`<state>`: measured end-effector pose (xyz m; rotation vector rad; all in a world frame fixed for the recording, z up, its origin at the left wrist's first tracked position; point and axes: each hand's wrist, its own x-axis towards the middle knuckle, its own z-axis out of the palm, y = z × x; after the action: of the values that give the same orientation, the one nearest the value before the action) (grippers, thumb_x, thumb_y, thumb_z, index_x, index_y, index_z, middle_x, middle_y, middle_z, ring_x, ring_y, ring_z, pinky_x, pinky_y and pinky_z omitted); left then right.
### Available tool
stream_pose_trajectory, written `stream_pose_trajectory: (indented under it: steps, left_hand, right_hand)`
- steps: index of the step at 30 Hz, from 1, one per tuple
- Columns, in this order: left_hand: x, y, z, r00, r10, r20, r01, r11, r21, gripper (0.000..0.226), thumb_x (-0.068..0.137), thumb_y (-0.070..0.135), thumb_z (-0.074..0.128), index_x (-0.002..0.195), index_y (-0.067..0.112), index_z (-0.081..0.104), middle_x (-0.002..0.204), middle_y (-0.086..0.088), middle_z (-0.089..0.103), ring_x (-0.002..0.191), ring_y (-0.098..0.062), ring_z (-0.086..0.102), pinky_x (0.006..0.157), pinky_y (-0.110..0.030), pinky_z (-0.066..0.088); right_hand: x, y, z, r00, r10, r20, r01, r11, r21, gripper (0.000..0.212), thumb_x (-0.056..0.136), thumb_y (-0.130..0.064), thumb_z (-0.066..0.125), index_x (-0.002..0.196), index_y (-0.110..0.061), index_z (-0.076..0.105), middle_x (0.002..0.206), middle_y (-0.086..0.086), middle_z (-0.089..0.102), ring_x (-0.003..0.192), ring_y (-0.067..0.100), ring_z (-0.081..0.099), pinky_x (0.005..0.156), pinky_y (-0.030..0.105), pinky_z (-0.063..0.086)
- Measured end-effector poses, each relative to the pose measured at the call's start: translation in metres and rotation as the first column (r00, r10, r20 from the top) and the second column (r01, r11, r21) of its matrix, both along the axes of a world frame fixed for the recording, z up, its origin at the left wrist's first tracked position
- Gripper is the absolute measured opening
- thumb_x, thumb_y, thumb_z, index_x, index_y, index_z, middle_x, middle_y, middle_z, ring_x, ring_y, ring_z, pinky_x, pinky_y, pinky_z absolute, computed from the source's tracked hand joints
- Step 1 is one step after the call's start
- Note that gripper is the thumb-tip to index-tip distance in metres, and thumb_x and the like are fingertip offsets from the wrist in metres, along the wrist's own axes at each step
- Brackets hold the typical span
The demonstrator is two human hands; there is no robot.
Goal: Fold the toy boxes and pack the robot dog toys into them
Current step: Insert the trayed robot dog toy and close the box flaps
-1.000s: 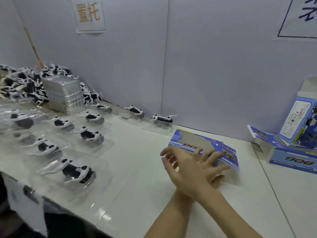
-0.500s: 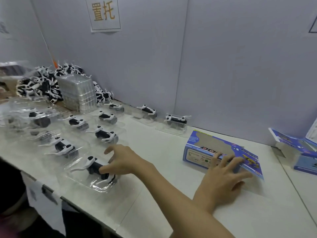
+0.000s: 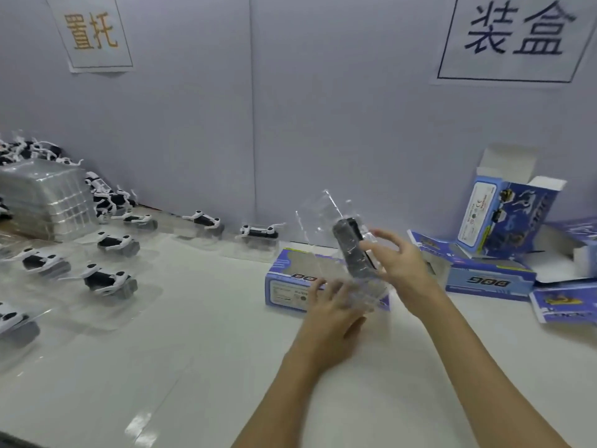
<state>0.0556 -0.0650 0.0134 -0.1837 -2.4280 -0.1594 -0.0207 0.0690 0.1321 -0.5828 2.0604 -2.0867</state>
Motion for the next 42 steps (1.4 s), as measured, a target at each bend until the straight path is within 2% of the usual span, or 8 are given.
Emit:
stream_pose_trajectory:
  steps: [6, 9, 13, 17, 24, 29, 34, 42]
  left_hand:
    - [-0.008, -0.007, 0.002, 0.955, 0.120, -0.273, -0.088, 0.988, 0.128, 0.014, 0.081, 0.017, 0.085, 0.080, 0.026, 0.074, 0.111, 0.001, 0.070, 0.098, -0.032, 0.065, 0.096, -0.061, 0.044]
    - [-0.010, -0.009, 0.004, 0.923, 0.187, -0.336, -0.109, 0.965, 0.238, 0.022, 0.072, 0.005, 0.087, 0.084, 0.022, 0.079, 0.108, -0.002, 0.072, 0.095, -0.035, 0.067, 0.096, -0.062, 0.046]
    - [-0.008, -0.012, 0.006, 0.910, 0.190, -0.368, -0.072, 0.948, 0.311, 0.029, 0.072, 0.003, 0.086, 0.095, 0.020, 0.081, 0.116, -0.003, 0.071, 0.106, -0.031, 0.066, 0.105, -0.064, 0.040]
    - [-0.005, -0.012, 0.010, 0.914, 0.173, -0.367, -0.046, 0.944, 0.328, 0.033, 0.073, 0.001, 0.083, 0.101, 0.018, 0.081, 0.119, -0.004, 0.070, 0.109, -0.031, 0.066, 0.108, -0.065, 0.037]
    - [-0.001, -0.014, 0.015, 0.924, 0.148, -0.353, -0.016, 0.936, 0.352, 0.042, 0.082, 0.015, 0.052, 0.113, 0.018, 0.080, 0.116, -0.002, 0.069, 0.108, -0.029, 0.065, 0.105, -0.063, 0.039]
    - [-0.004, -0.007, 0.009, 0.973, -0.012, -0.232, 0.093, 0.935, 0.343, 0.052, 0.072, -0.007, 0.065, 0.115, 0.020, 0.080, 0.116, -0.001, 0.068, 0.111, -0.025, 0.065, 0.116, -0.062, 0.030]
    - [-0.004, -0.007, 0.013, 0.984, -0.073, -0.165, 0.134, 0.909, 0.394, 0.062, 0.074, -0.007, 0.056, 0.125, 0.022, 0.076, 0.123, -0.001, 0.065, 0.118, -0.019, 0.060, 0.124, -0.065, 0.015]
    - [0.000, -0.011, 0.021, 0.978, -0.116, -0.175, 0.196, 0.805, 0.560, 0.064, 0.081, -0.015, 0.044, 0.121, 0.023, 0.078, 0.122, 0.004, 0.066, 0.114, -0.010, 0.059, 0.126, -0.060, 0.016]
  right_hand:
    - [-0.029, 0.089, -0.054, 0.962, -0.272, 0.035, 0.270, 0.961, 0.063, 0.038, 0.088, -0.011, 0.081, 0.123, -0.019, 0.067, 0.105, 0.009, 0.073, 0.086, 0.020, 0.070, 0.066, 0.029, 0.060]
    - [-0.032, 0.102, -0.067, 0.960, -0.279, 0.020, 0.271, 0.944, 0.189, 0.038, 0.087, -0.013, 0.080, 0.123, -0.019, 0.067, 0.093, 0.010, 0.076, 0.081, 0.021, 0.071, 0.071, 0.030, 0.057]
    - [-0.039, 0.107, -0.061, 0.955, -0.281, -0.092, 0.295, 0.884, 0.363, 0.048, 0.086, -0.027, 0.081, 0.130, -0.026, 0.062, 0.102, 0.002, 0.074, 0.111, 0.024, 0.066, 0.097, 0.045, 0.055]
    - [-0.034, 0.111, -0.056, 0.952, -0.245, -0.183, 0.305, 0.793, 0.528, 0.057, 0.085, -0.040, 0.077, 0.137, -0.030, 0.054, 0.095, -0.005, 0.072, 0.097, 0.017, 0.065, 0.077, 0.034, 0.050]
    - [-0.024, 0.097, -0.056, 0.987, -0.042, -0.157, 0.151, 0.582, 0.799, 0.069, 0.088, -0.040, 0.072, 0.149, -0.026, 0.043, 0.122, -0.003, 0.065, 0.110, 0.022, 0.063, 0.097, 0.040, 0.050]
    - [-0.014, 0.074, -0.054, 0.951, 0.028, -0.307, 0.276, 0.361, 0.891, 0.051, 0.081, -0.055, 0.068, 0.111, -0.020, 0.045, 0.111, -0.001, 0.061, 0.104, 0.026, 0.061, 0.079, 0.037, 0.042]
    - [-0.016, 0.080, -0.056, 0.978, -0.014, -0.209, 0.181, 0.562, 0.807, 0.077, 0.077, -0.048, 0.083, 0.141, -0.028, 0.044, 0.116, -0.011, 0.062, 0.106, 0.018, 0.063, 0.086, 0.037, 0.051]
    - [-0.018, 0.097, -0.053, 0.945, 0.221, -0.239, -0.045, 0.815, 0.577, 0.060, 0.076, -0.019, 0.087, 0.124, -0.044, 0.061, 0.110, -0.011, 0.070, 0.095, 0.001, 0.066, 0.072, 0.018, 0.056]
